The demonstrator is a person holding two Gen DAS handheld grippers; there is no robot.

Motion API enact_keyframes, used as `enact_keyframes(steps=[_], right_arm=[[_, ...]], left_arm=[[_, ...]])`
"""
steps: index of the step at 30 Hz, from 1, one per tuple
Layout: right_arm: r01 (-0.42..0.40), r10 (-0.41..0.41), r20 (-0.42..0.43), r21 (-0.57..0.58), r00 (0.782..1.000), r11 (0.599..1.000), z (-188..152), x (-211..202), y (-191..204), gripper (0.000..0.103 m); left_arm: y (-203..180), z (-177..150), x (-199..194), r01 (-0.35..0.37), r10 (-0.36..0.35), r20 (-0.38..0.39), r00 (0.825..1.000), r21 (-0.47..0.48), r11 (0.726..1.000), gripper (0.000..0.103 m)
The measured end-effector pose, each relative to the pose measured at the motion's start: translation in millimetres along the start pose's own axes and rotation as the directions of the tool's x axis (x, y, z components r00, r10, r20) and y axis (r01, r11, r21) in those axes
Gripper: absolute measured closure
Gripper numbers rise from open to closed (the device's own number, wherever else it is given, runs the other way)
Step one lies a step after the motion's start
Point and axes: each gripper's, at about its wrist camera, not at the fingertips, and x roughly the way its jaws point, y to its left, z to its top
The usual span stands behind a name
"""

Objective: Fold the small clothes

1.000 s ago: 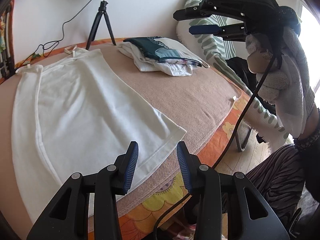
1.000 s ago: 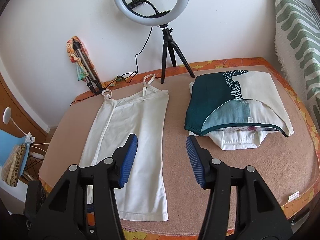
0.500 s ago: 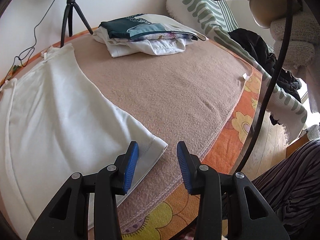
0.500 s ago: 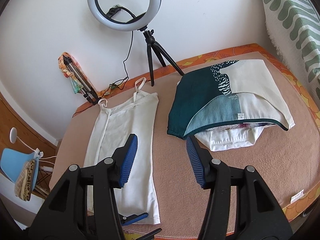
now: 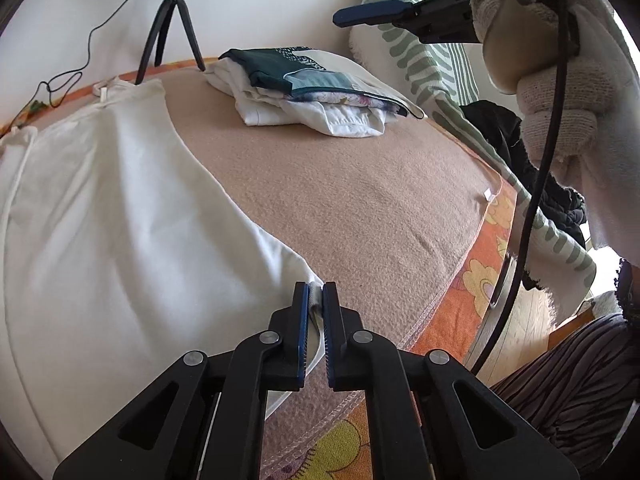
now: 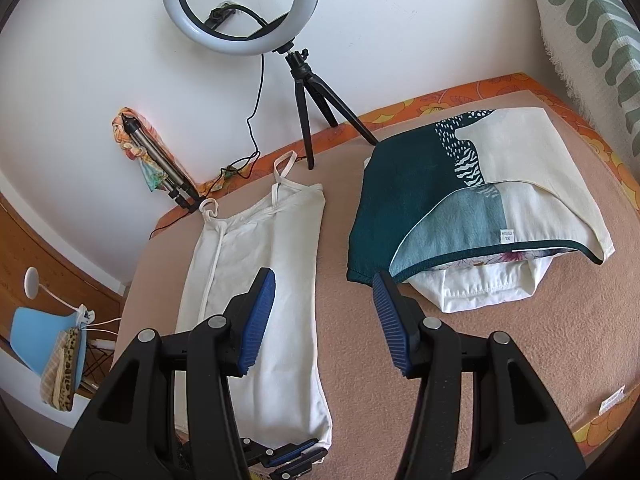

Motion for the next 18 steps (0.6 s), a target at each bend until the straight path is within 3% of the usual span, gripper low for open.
enact_keyframes(steps=[6,11,13,18], right_arm=[[-0.037,0.037,-0.042,-0.014,0.998,0.999,20.0,41.0,14.3,0.049],[-0.06,0.061,-0.126,0.014,0.99,0.998,34.2,96.0,22.6,0.05],[-0.064,0.065,-0.161,0.012,0.985,0.998,38.8,119.3,26.7,0.058],[-0.012,0.008,-0.223,-0.016,0.975,1.0,52.0,176.9,31.2,0.059]], left_arm=[[15.5,-2.3,-23.4,0.025,-0.019,0.062,0.998,-0.098,0.995,0.098],[26.0,-7.3,-29.1,0.032,-0.012,0.118,0.993,-0.166,0.986,0.098],[29.4,-8.4,-31.2,0.047,-0.016,0.153,0.988,-0.202,0.978,0.098],[30.5,-11.3,-39.3,0.057,-0.011,0.203,0.979,-0.222,0.973,0.099]])
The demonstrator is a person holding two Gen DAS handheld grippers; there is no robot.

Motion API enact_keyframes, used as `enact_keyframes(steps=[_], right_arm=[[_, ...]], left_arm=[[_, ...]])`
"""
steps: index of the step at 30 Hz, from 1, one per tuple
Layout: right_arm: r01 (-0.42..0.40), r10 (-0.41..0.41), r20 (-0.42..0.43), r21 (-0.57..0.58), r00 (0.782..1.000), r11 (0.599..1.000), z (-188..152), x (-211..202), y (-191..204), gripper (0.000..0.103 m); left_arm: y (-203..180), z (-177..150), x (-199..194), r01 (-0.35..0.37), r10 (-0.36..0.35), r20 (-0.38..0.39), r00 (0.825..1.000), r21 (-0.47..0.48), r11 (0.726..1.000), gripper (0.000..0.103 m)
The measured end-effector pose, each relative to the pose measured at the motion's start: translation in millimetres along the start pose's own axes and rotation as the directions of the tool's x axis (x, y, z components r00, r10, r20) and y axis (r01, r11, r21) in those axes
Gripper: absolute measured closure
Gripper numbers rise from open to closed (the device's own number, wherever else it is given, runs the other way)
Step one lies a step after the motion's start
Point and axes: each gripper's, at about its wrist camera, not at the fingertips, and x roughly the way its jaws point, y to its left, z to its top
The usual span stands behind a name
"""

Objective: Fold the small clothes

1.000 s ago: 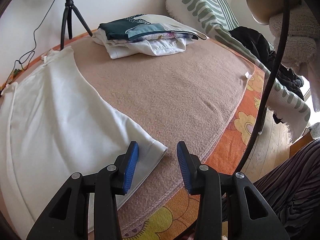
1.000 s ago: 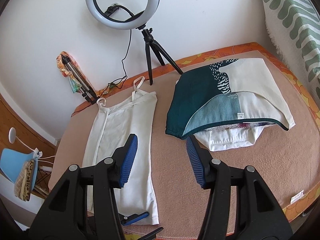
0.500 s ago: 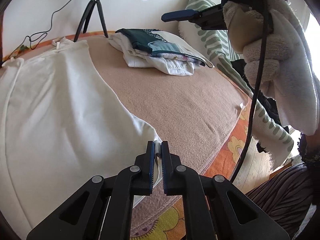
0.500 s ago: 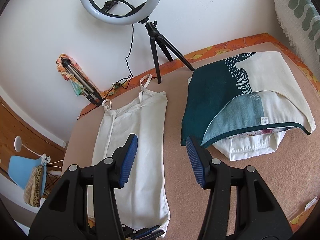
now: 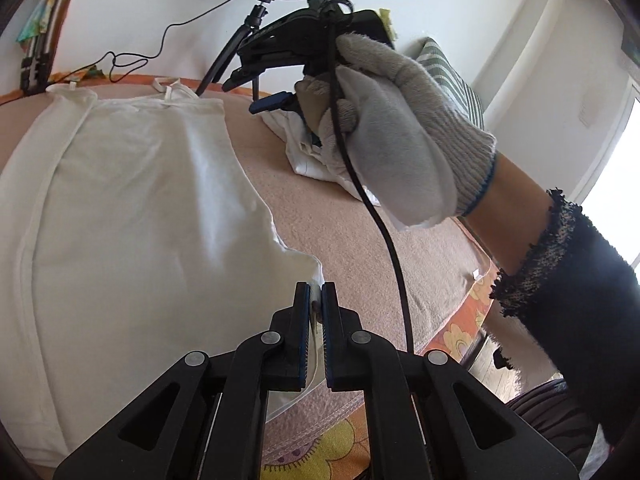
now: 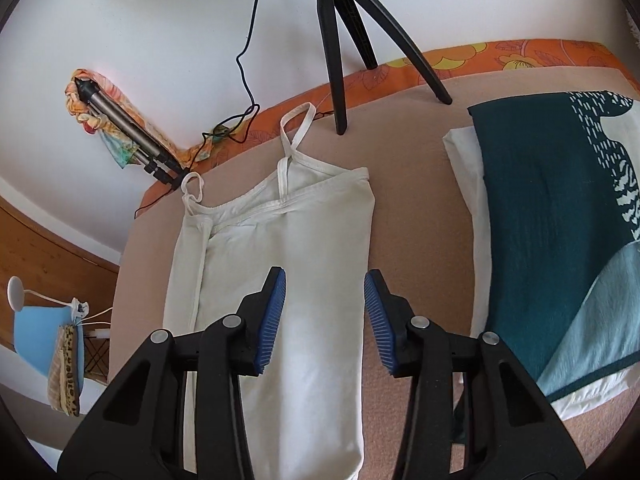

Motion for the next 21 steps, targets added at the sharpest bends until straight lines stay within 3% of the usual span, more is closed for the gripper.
enact_keyframes(steps=[6,12,14,16,17,21], right_arm=[[0.16,-0.164,-0.074,-0.059,0.984,0.985,19.4,58.9,-3.2,0.059],[0.165,-0.166,-0.034,-0.046,0.985,0.985,37.6,74.6,-4.1,0.059],[0.16,-0.161,-0.023,-0.042,0.987,0.986,43.6,78.3,-3.6,0.065],[0.18,-0.181,-0.02,-0.051,0.983,0.982,46.3,83.2,-1.0,0.088],[0.194,-0.195,-0.018,-0.054,0.981,0.98,47.0,84.5,0.7,0.093],[0.199,-0.199,-0.002,-0.056,0.98,0.978,48.6,78.6,10.4,0.099]], left_arm=[[17.0,-3.9,-9.6,0.03,-0.027,0.035,0.999,-0.095,0.995,0.099],[26.4,-8.6,-16.7,0.044,-0.038,0.044,0.998,-0.148,0.988,0.099],[26.9,-8.5,-21.8,0.036,-0.028,0.058,0.998,-0.146,0.989,0.099],[29.8,-10.8,-28.0,0.037,-0.025,0.075,0.997,-0.161,0.986,0.099],[30.5,-11.6,-30.9,0.035,-0.022,0.082,0.996,-0.168,0.985,0.099],[36.6,-18.6,-45.8,0.021,0.005,0.124,0.992,-0.205,0.979,0.099]])
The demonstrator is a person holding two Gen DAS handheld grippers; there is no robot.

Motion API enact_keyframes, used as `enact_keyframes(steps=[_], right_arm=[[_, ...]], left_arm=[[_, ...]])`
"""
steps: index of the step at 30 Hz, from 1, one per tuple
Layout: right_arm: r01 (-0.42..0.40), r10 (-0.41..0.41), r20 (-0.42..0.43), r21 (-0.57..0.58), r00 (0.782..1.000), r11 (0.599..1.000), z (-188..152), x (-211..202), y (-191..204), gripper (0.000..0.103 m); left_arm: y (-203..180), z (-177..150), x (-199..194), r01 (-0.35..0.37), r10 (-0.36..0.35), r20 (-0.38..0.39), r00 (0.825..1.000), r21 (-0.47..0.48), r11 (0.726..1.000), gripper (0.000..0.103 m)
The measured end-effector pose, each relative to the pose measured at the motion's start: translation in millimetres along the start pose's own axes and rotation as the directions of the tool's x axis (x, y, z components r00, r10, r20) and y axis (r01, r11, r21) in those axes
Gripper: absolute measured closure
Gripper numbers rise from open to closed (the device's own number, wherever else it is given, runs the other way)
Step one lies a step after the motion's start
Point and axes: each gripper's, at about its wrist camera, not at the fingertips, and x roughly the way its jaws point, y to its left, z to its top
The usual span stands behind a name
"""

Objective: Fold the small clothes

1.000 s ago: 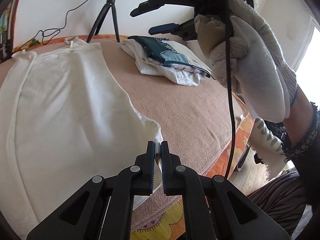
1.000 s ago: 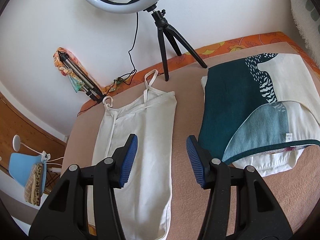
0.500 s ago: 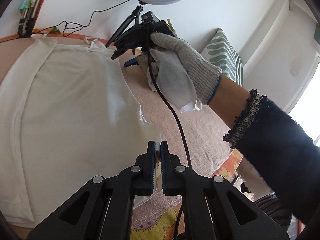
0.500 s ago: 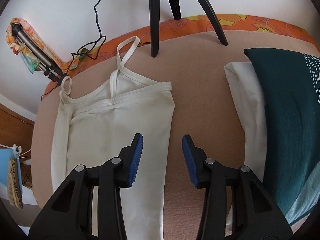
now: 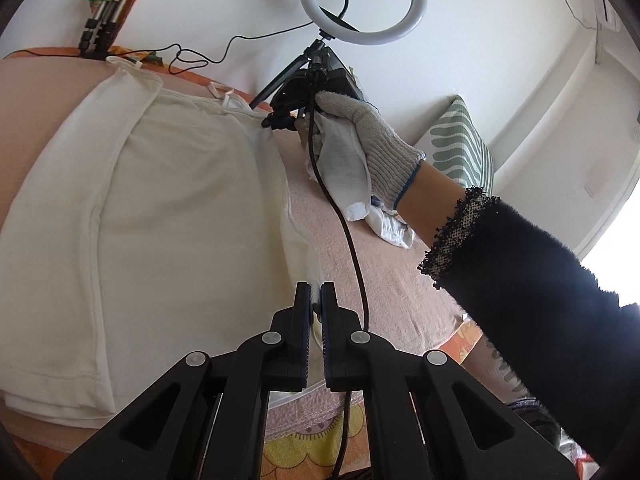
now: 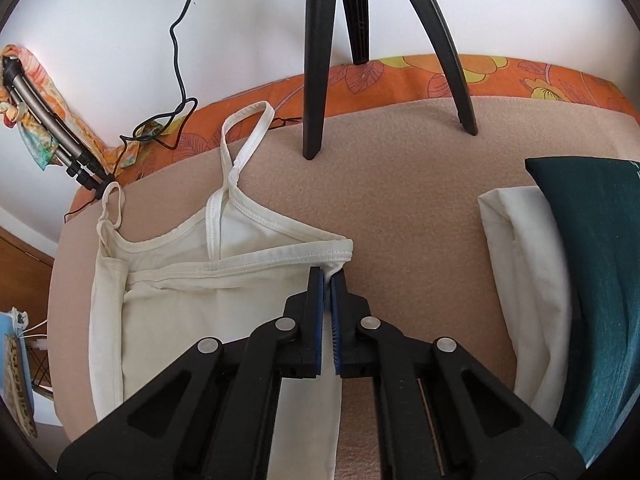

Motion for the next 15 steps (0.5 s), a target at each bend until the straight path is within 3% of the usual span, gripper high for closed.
enact_keyframes(steps=[5,15], right_arm=[[0.037,-0.035,0.037,-0.067,0.999,0.997,1.8,-22.7,25.8,0.099],[0.09,-0.076,0.068,-0.246,0.995,0.965,-3.5,-34.2,118.5,0.1]], left_arm=[[14.8,-6.1,-19.2,-0.013,0.016,0.047,0.999,-0.056,0.998,0.099],[24.1,-18.7,-50.3,-0.054,0.059,0.109,0.992,-0.048,0.997,0.099]])
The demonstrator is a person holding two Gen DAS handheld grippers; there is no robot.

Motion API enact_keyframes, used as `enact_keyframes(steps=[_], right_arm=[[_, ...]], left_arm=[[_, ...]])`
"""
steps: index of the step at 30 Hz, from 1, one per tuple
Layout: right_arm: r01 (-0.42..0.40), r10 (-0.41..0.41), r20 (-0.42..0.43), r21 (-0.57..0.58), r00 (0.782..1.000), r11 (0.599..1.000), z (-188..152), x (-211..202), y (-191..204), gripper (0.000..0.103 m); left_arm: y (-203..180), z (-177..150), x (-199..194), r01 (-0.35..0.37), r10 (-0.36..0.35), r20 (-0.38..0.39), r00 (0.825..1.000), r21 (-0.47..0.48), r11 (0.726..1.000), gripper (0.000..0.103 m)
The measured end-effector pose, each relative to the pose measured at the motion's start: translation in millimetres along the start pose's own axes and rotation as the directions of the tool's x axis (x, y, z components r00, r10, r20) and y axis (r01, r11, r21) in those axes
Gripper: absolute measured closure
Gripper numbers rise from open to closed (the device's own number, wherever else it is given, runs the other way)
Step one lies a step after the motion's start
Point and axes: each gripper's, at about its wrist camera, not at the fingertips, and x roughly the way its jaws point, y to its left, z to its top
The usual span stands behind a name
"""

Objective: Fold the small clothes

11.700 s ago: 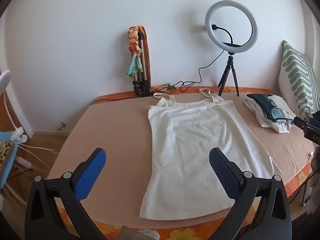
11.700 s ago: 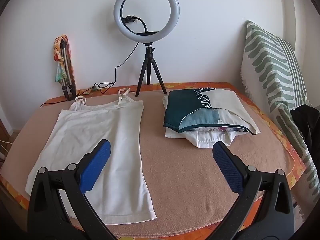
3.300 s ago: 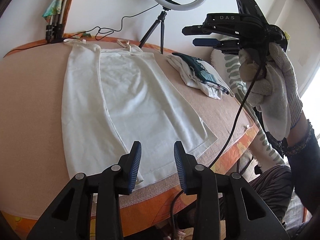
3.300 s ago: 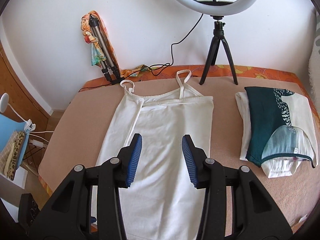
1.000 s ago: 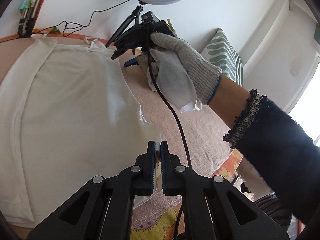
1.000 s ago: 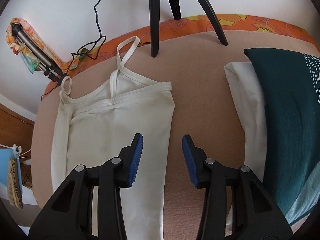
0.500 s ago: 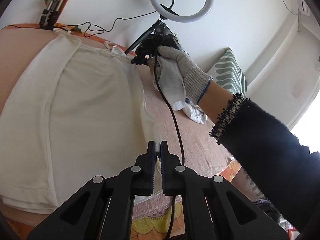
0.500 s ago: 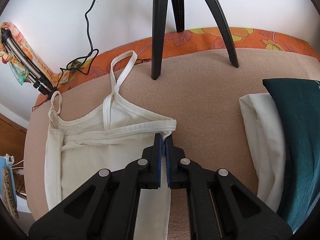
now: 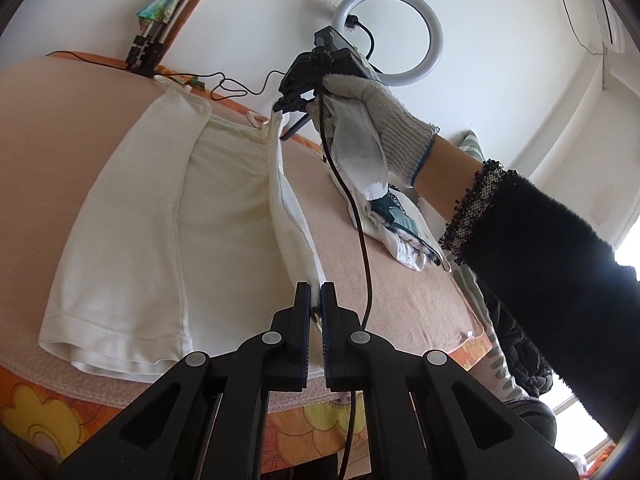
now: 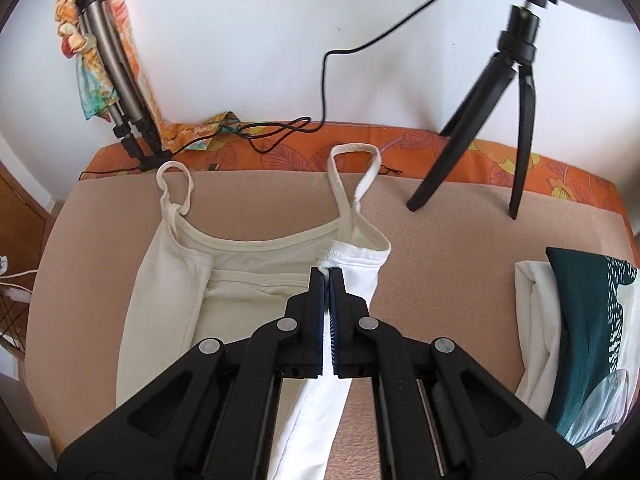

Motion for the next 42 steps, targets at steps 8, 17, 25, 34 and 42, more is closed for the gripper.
enact_keyframes(steps=[8,17,25,34,42], right_arm=[[0.018,-0.021,-0.035,-0.082,0.999,0.997,-0.1,29.0,60.3,0.1],[0.021,-0.031,-0.091,-0.109,0.995,0.994,-1.3,55.0,85.5,0.1],[-0.069,0.061,-0.089,-0.089,0.994,0.994,-7.9,33.1,77.3,0.087],[-0.155,0.155,0.009,0.01,0.988,0.988,-73.0,-73.5,15.2,0.074],[-0.169,0.173,-0.039,0.097,0.984,0.981,-171.0,-109.8,-24.3,0.074]], left_arm=[[32.0,-3.5,-7.3,-0.062,0.062,-0.005,0.998,-0.053,0.997,0.099],[48.0,-9.4,-7.8,-0.105,0.102,-0.035,0.994,-0.068,0.992,0.099],[33.1,-8.0,-16.0,-0.14,0.14,-0.046,0.989,0.001,0.99,0.091],[29.0,3.4,-59.4,-0.188,0.188,0.017,0.982,0.071,0.98,0.073],[72.0,29.9,-84.2,-0.203,0.205,-0.078,0.976,0.036,0.979,0.066]])
